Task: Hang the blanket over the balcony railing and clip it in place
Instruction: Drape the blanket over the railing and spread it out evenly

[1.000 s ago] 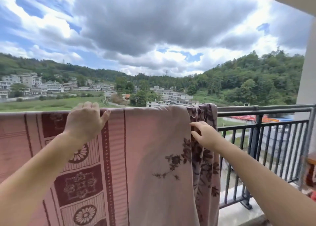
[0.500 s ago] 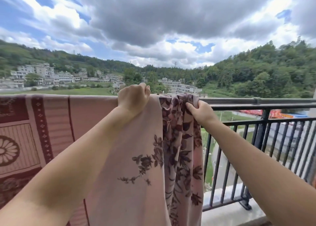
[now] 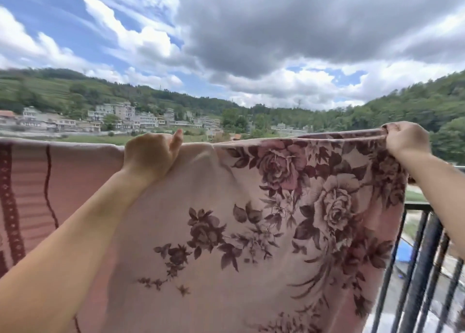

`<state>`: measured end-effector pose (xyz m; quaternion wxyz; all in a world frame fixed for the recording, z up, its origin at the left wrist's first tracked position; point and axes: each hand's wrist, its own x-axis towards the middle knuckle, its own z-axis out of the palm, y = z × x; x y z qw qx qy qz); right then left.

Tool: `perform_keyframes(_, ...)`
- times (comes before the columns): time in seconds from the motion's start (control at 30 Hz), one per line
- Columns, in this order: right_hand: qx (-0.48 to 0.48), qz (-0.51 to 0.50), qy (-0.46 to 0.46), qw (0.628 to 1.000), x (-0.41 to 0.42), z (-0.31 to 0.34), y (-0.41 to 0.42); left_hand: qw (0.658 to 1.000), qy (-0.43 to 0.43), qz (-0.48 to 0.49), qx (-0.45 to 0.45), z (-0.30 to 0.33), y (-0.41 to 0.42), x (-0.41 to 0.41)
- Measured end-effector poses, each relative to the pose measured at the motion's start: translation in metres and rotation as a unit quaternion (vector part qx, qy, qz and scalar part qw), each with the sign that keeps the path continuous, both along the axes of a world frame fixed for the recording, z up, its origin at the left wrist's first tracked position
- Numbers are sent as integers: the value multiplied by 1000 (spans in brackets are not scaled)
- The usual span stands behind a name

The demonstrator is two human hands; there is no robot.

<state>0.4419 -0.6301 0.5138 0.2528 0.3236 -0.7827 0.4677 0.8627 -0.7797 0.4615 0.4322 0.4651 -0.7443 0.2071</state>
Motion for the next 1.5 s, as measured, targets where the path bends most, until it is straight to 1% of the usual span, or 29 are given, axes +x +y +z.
perform_keyframes(0.07,-2,0,7,1000,-29,4,11,1000,6,28,12,0,6,-4)
perform_keyframes(0.17,-5,64,5,998,-51,14,11,995,13,81,63,3,13,-16)
perform_keyframes(0.23,7,127,-44,991,-63,19,8,989,24,103,106,7,16,-23)
perform_keyframes(0.27,16,183,-98,978,-69,19,7,985,26,117,127,9,17,-26)
perform_keyframes(0.33,54,287,-207,934,-78,12,12,973,32,144,176,12,18,-27)
perform_keyframes(0.4,60,376,-246,891,-76,3,23,963,56,145,221,16,22,-31)
perform_keyframes(0.43,41,422,-259,868,-72,-1,25,964,61,135,219,17,25,-38)
perform_keyframes(0.47,24,471,-281,836,-65,-5,27,974,60,111,190,17,31,-51)
perform_keyframes(0.53,6,550,-327,768,-46,-13,28,996,54,27,70,15,55,-94)
perform_keyframes(0.57,4,581,-350,735,-33,-14,28,998,49,-23,18,11,75,-123)
perform_keyframes(0.63,-4,618,-380,688,-4,-14,24,991,43,-124,-16,0,127,-182)
perform_keyframes(0.67,-3,630,-376,680,9,-11,23,988,37,-153,-2,-6,152,-210)
perform_keyframes(0.7,2,642,-359,677,24,-7,22,986,35,-161,27,-11,171,-235)
perform_keyframes(0.73,14,655,-321,684,37,-3,21,984,42,-155,77,-16,180,-252)
perform_keyframes(0.8,53,656,-212,723,59,2,20,974,78,-112,179,-17,176,-266)
perform_keyframes(0.87,92,640,-94,757,75,4,18,967,133,-75,205,-11,154,-253)
perform_keyframes(0.93,107,632,-4,767,82,4,12,960,204,-69,178,-7,135,-229)
perform_keyframes(1.0,123,645,30,754,83,3,2,952,260,-62,148,-7,125,-206)
perform_keyframes(1.03,133,661,39,737,84,2,-4,949,277,-65,132,-8,122,-195)
perform_keyframes(1.1,144,706,49,691,88,4,-18,943,299,-42,142,-12,120,-189)
perform_keyframes(1.13,150,723,54,672,92,6,-27,942,291,-7,165,-15,118,-191)
perform_keyframes(1.17,153,733,74,659,96,8,-33,956,236,52,166,-20,112,-197)
perform_keyframes(1.23,172,711,166,661,99,13,-51,970,126,147,145,-28,105,-213)
perform_keyframes(1.27,174,690,213,670,97,14,-61,964,137,167,153,-30,103,-215)
perform_keyframes(1.3,170,673,241,678,92,15,-72,954,158,185,173,-29,100,-212)
perform_keyframes(1.37,178,663,258,680,76,15,-90,942,230,156,187,-31,96,-199)
perform_keyframes(1.43,278,613,274,687,60,13,-106,920,341,89,173,-32,99,-178)
perform_keyframes(1.47,345,570,289,688,57,11,-116,892,416,45,173,-29,102,-170)
perform_keyframes(1.5,400,540,308,673,57,10,-119,861,478,7,172,-25,107,-164)
